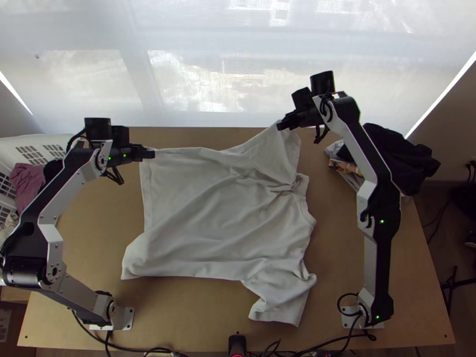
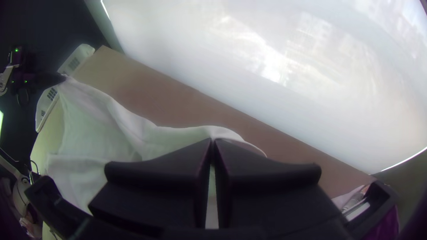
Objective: Fold the t-shirt
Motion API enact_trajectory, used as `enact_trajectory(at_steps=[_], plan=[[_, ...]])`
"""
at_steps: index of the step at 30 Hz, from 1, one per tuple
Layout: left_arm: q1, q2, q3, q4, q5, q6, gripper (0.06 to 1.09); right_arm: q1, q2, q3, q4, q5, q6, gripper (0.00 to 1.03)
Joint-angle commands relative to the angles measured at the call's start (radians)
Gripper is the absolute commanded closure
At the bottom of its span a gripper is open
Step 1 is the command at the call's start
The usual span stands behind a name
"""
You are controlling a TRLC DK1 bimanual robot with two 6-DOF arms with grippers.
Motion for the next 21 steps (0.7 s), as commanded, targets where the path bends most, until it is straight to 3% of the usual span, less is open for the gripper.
enact_trajectory(at_steps=[1,10,21], plan=[[-0.001,-0.029,-0.029,0.1,-0.029,0.011,1.05,0.016,-0.06,-0.015,0.005,0.01,-0.016,1.0],[-0.012,-0.112,-0.138,0.292,-0.124,0.044,1.05,0.051,-0.16,-0.133,0.114,0.093,-0.045,1.0],[0.001,-0.136,-0.308,0.487,-0.15,0.065,1.05,0.073,-0.232,-0.346,0.28,0.136,-0.085,1.0]])
